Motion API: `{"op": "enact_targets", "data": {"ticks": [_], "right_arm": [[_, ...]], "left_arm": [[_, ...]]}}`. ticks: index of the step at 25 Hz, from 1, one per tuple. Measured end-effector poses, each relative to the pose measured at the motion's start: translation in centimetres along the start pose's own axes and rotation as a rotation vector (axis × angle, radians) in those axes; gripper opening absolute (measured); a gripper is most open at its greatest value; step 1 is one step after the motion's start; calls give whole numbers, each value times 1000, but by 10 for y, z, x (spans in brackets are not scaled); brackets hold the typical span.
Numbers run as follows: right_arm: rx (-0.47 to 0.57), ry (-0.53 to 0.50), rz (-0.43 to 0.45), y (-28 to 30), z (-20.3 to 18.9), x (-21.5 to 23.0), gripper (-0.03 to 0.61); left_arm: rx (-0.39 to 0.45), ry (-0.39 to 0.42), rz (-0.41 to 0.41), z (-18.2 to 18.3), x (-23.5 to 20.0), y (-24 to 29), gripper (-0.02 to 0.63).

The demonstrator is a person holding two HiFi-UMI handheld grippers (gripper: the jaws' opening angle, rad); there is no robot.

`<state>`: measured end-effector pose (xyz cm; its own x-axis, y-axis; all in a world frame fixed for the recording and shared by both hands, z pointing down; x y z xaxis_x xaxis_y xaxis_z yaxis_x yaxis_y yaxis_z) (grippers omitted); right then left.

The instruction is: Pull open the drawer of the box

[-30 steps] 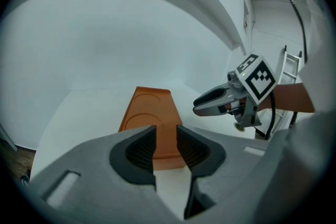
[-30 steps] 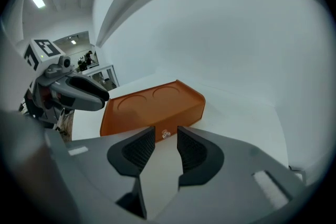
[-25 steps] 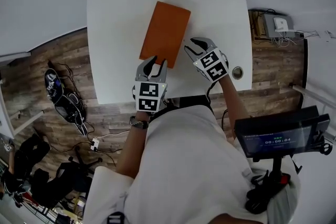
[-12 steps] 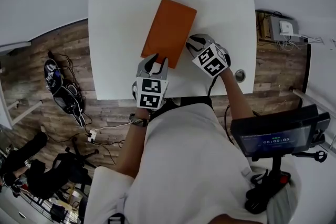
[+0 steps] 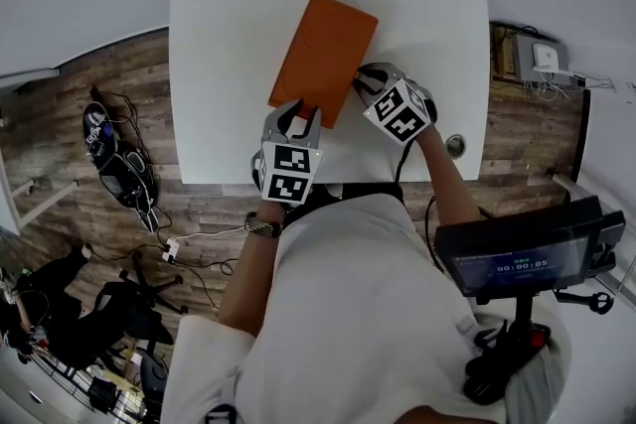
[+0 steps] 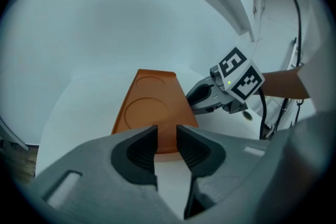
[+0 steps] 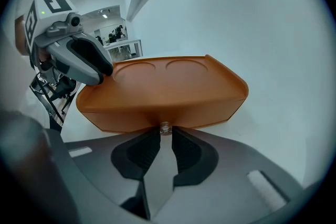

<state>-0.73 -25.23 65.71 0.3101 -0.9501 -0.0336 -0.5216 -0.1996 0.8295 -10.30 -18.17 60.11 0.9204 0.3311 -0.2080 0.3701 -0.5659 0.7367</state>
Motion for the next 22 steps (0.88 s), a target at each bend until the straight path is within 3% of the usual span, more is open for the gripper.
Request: {"op": "enact_targets", "data": {"ticks": [22], "right_arm": [[-26, -1, -11, -6, -15, 5, 69]], "left_arm": [[-17, 14, 31, 1, -2, 7, 114]]}}
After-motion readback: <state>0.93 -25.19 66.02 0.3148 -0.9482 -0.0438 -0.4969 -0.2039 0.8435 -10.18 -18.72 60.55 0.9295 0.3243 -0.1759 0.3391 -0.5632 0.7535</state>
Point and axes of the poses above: the fingertips, and each gripper's own axes: y forward along the fingers, x to its right, z out of its top, the point moved 2 cm from there along -y, backward along the fingers, and after that the axes turned 5 degrees about -y, right-handed, at the moved point
